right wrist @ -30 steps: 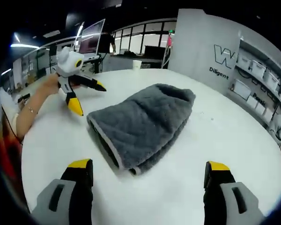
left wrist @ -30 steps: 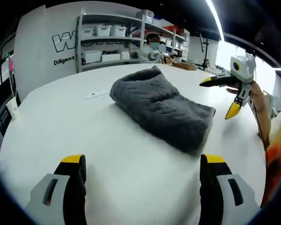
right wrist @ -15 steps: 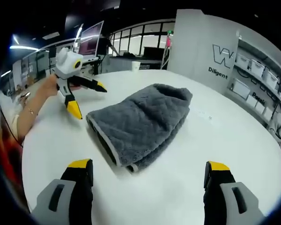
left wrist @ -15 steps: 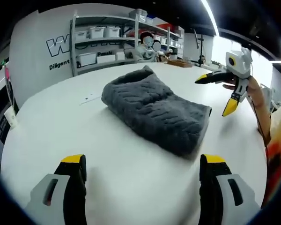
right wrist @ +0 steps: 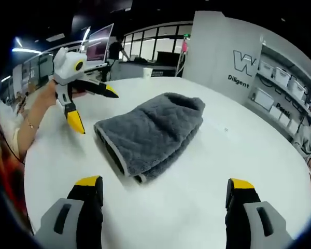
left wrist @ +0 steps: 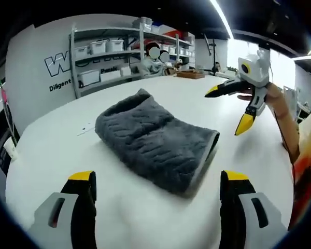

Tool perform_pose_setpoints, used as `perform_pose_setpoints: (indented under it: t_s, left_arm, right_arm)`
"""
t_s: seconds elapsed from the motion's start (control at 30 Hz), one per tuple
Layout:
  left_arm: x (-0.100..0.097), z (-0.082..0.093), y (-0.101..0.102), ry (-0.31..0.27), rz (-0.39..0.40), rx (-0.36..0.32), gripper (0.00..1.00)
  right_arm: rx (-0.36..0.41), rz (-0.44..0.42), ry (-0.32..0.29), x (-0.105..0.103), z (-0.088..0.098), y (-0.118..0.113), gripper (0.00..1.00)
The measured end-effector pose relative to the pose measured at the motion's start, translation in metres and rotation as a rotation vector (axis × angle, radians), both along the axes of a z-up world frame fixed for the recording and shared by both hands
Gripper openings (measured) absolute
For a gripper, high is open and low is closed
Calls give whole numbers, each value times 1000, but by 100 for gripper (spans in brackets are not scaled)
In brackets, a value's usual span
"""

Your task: Open the folded towel by lifting each exposed corner and separating the folded layers until the towel lies flat within the target outline without major curled edges

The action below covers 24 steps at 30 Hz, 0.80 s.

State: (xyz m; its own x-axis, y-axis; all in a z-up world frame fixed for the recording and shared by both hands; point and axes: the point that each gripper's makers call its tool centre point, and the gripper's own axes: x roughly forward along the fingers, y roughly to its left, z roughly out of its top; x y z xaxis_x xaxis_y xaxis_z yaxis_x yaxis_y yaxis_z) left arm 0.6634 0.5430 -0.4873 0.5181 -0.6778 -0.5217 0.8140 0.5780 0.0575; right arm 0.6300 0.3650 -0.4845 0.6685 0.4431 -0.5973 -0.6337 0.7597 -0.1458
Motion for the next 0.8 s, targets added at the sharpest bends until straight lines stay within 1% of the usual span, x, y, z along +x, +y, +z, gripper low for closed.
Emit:
perform_pose_setpoints:
  t_s: [0.1,0.17,0.2,0.27,0.33,0.43,0.53,0.67,0.73,0.8]
  left_arm:
    - [-5,-1,-12,-8,-18,16,97]
    - [-6,3,-19,-25,-25,14,96]
    - [-6,6,-23,-42,-29,4,95]
    - [-6,15,-33,-67,-38,-38,93]
    - [-7,21,-43,-82,-49,-70,92]
    - [-12,22,-57,-88,-68,-84,90]
    - [-16,19,-71,-93,-90,-69,88]
    - [-14,12,-84,-121,-72,-17,80]
    - [-15,11,-87,-127,-75,-10,76]
    - [-17,9,-94,-136,-91,-2,72]
  right_arm:
    - [12,9,-6,-3,4,1,99]
    - [17,11,-15,-4,7,1,99]
    - [20,12,-20,-5,9,1,99]
    - [25,12,-28,-4,11,0,99]
    - [22,13,-30,-5,11,0,99]
    - [13,12,-28,-5,11,-2,99]
    - [14,12,-29,-5,12,-3,99]
    - [11,19,-32,-6,12,-2,99]
    - [9,20,-28,-6,11,-2,99]
    - [-3,22,-21,-6,8,-2,99]
